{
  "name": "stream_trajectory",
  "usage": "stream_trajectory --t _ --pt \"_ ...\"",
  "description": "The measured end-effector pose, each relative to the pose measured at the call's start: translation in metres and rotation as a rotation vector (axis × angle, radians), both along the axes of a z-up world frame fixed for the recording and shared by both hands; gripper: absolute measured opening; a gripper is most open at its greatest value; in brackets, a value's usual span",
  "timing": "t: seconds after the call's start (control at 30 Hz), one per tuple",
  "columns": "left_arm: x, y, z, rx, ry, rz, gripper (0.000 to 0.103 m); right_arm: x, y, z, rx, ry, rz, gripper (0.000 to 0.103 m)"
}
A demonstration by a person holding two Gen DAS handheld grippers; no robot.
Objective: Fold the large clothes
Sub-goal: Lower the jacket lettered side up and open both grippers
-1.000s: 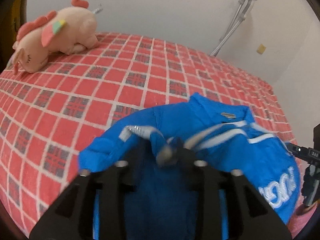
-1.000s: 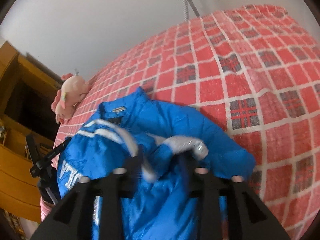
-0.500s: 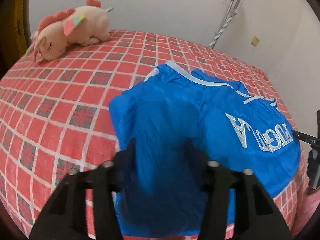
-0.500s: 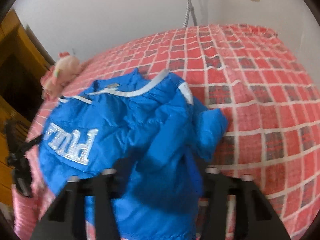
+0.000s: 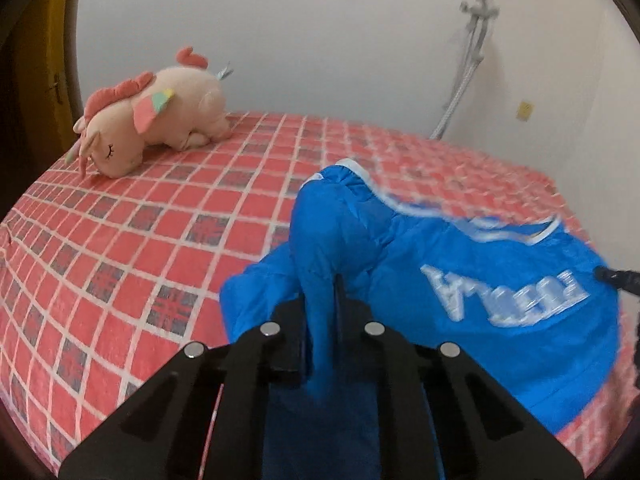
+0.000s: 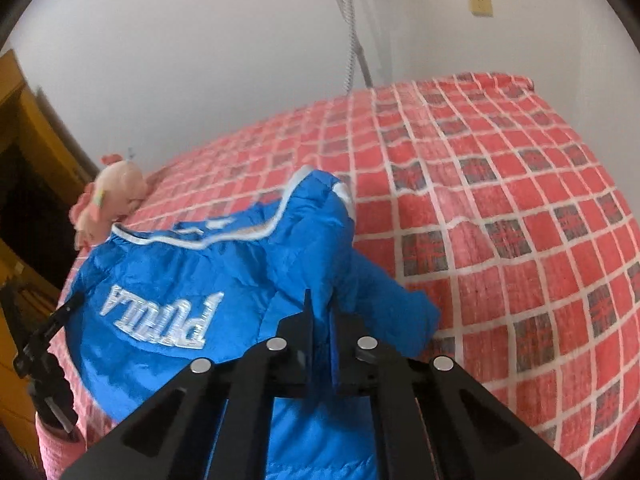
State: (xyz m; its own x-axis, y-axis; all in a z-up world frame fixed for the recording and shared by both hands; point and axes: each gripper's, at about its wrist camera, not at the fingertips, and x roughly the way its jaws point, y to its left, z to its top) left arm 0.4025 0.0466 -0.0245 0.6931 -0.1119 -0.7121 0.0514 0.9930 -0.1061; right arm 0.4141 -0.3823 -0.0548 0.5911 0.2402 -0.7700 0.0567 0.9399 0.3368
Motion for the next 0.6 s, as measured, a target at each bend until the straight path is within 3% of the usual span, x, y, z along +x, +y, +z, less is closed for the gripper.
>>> stream_trajectory --t 0.13,0.23,0.33,0.43,0.47,0.5,0.6 --pt "0.013 0.006 -0.038 0.001 0.047 -0.006 0.014 0.009 -0.005 -0.036 0.035 0.048 0.001 0.008" --pt "0.013 0.004 -0.041 0.033 0.039 -0.01 0.014 0.009 -0.003 -0.045 0.033 0.055 -0.012 0.009" --pt "0.013 0.001 -0.041 0.059 0.051 -0.005 0.017 0.005 0.005 -0.039 -0.029 0.047 -0.027 0.011" --pt "0.01 0.007 -0.029 0.034 0.066 0.026 0.022 -0.009 0.011 -0.023 -0.108 0.01 -0.054 0.025" --pt "0.005 0.011 -0.022 0.015 0.061 0.044 0.027 -0.014 0.012 -0.016 -0.13 -0.009 -0.063 0.036" --pt "0.003 0.014 -0.018 0.009 0.053 0.057 0.028 -0.022 0.013 -0.005 -0.152 -0.04 -0.087 0.041" --pt "-0.017 0.004 0.008 0.04 -0.035 0.091 0.026 -0.039 0.025 0.02 -0.176 -0.112 -0.118 0.041"
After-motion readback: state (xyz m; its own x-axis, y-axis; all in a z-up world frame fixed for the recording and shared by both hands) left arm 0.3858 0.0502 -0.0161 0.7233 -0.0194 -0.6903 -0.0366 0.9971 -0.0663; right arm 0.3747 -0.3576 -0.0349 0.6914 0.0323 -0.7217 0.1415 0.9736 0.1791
